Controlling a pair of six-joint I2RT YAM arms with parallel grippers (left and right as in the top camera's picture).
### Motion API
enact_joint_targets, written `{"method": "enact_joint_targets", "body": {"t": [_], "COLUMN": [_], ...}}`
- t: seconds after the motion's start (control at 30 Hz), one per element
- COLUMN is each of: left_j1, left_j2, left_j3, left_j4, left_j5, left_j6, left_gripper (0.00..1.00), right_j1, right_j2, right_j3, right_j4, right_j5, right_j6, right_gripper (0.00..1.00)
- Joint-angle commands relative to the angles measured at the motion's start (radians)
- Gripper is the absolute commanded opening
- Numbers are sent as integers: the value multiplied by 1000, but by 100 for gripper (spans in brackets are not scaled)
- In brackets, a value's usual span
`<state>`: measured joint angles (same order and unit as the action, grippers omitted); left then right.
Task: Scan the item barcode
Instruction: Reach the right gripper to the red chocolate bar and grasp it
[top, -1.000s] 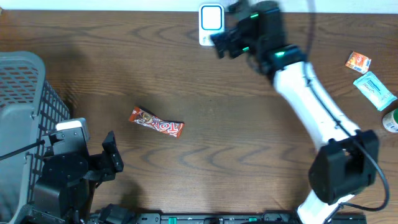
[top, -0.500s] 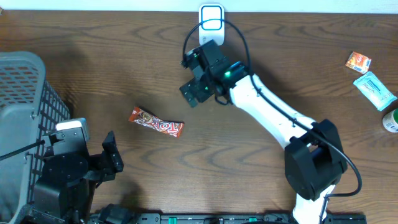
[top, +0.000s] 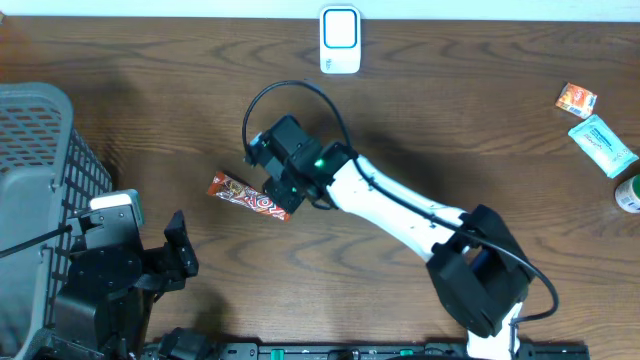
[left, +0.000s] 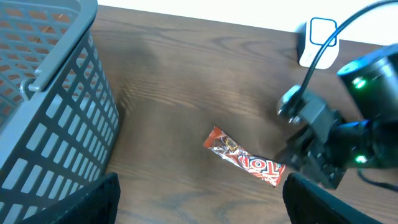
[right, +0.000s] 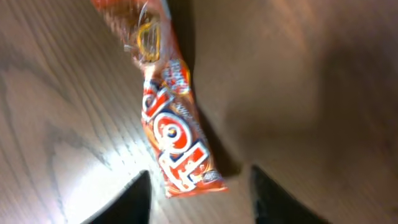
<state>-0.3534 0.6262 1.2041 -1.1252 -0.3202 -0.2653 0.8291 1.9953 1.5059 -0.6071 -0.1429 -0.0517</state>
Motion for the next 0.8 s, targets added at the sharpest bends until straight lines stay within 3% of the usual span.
{"method": "enact_joint_targets", "body": {"t": [0.0, 0.1, 0.33, 0.63, 0.77], "left_j1": [5, 5, 5, 5, 5], "left_j2": [-1, -2, -1, -2, -1], "left_j3": [0, 0, 0, 0, 0], "left_j4": [-1, -1, -1, -1, -1], "left_j5": [-10, -10, -10, -10, -10], "left_j6": [-9, -9, -9, -9, -9], "left_gripper": [84, 84, 84, 84, 84], "right_j1": [23, 27, 22, -61, -109], "right_j2": [20, 21, 55, 150, 165], "right_j3": [-27, -47, -115, -115, -115], "right_j4": [13, 14, 58, 122, 113], "right_j5": [-5, -5, -56, -397, -461], "right_j6": [5, -24, -163, -212, -211], "right_gripper": [79, 93, 99, 85, 69]}}
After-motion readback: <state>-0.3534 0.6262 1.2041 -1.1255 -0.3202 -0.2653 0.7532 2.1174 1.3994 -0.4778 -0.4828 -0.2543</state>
